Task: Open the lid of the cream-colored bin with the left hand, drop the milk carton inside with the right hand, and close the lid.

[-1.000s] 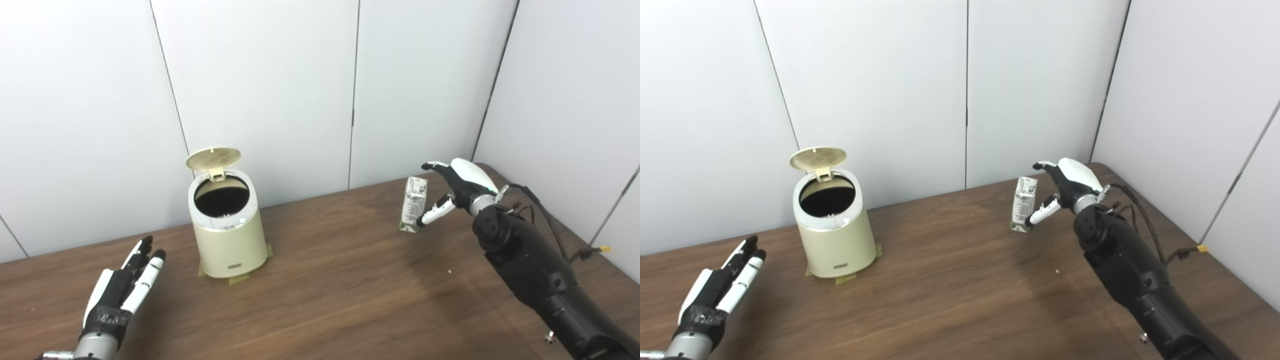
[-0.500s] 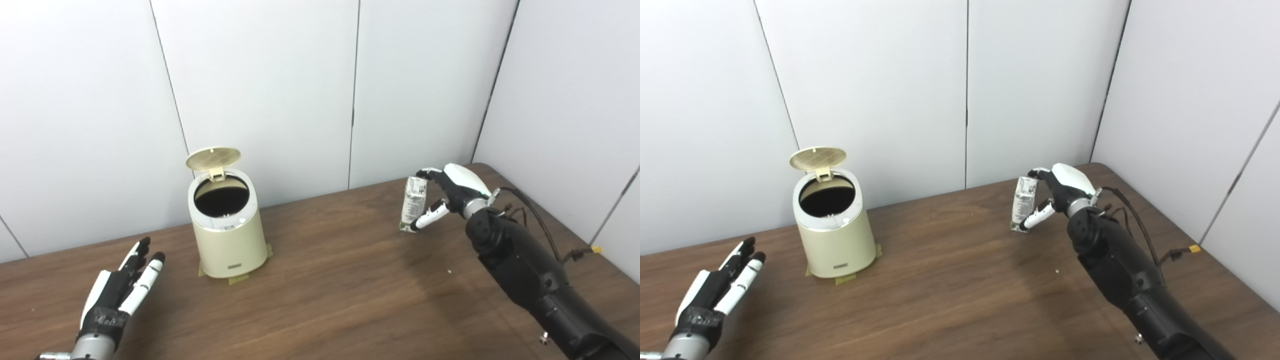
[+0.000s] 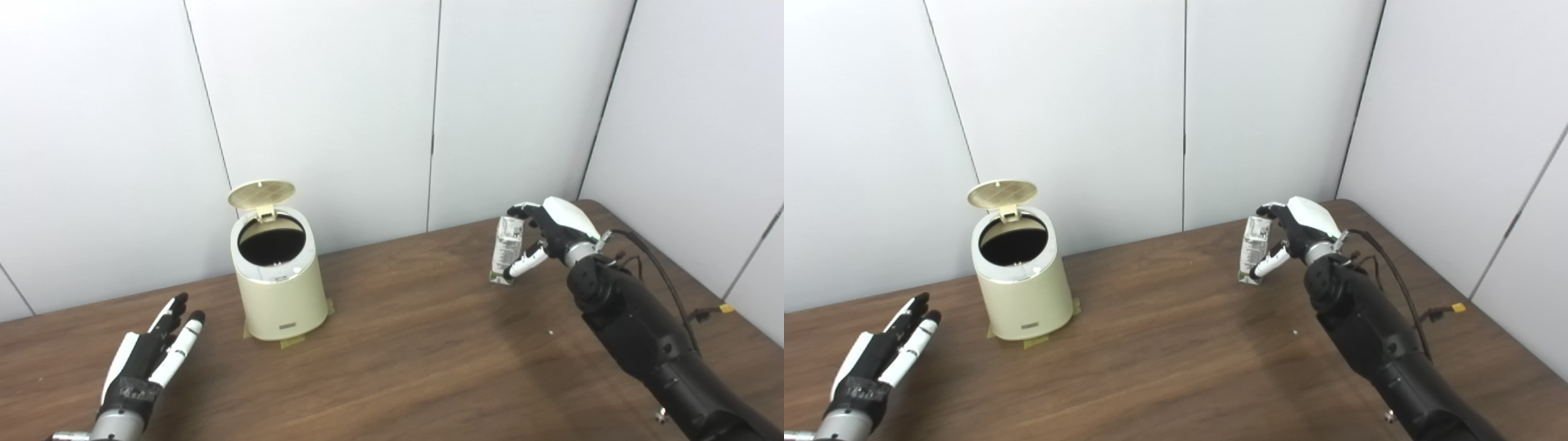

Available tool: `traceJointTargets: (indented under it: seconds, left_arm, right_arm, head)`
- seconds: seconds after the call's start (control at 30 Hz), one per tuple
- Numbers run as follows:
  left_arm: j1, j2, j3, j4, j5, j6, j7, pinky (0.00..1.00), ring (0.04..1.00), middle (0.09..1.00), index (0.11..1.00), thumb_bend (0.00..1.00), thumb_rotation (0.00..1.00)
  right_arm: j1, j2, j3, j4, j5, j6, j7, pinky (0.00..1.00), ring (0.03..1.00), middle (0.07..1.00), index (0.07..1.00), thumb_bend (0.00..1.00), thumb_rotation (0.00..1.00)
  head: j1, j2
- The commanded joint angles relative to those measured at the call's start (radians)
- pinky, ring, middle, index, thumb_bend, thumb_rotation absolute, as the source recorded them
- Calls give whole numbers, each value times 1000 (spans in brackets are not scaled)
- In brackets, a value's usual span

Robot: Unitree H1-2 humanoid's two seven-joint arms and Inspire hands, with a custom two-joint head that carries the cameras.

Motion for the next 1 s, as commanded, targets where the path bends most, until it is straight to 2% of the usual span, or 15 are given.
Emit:
traceJointTargets:
  seconds: [0.0, 0.13, 0.27, 0.5, 0.67, 0.9, 0.97]
  left_arm:
    - [-49, 13, 2, -22, 14, -37, 15, 1000, 999, 990, 985, 395, 746]
    - [-43, 16, 5, -33, 23, -32, 13, 988, 985, 977, 973, 399, 743]
    - [-40, 18, 7, -39, 24, -33, 10, 983, 979, 972, 971, 391, 713]
    - [-38, 27, 4, -36, 27, -43, 6, 975, 970, 963, 969, 388, 696]
    - [-31, 31, 3, -42, 27, -40, 5, 948, 951, 944, 965, 386, 619]
    - [-27, 34, 5, -39, 21, -65, 2, 953, 935, 926, 990, 392, 560]
    - [-26, 34, 5, -41, 22, -63, 1, 945, 929, 924, 994, 395, 555]
  right_arm:
    - [-43, -23, -11, -26, -19, -33, -31, 683, 779, 816, 790, 864, 111]
    - [-46, -19, 7, -15, -33, -38, -38, 665, 792, 825, 781, 845, 103]
    - [-54, -12, 21, 6, -49, -37, -46, 690, 829, 832, 772, 840, 120]
    - [-50, -6, 36, 47, -81, -106, -120, 771, 782, 741, 711, 809, 116]
    - [-44, 6, 30, 55, -105, -106, -166, 671, 756, 711, 675, 779, 132]
    - [-41, 30, 14, 56, -114, -101, -223, 630, 699, 676, 646, 753, 144]
    - [-41, 37, 10, 56, -114, -95, -234, 586, 653, 665, 639, 746, 146]
  head:
    - [0, 1]
    - [3, 7]
    - [4, 10]
    - [1, 17]
    - [4, 23]
    - [5, 33]
    - [4, 35]
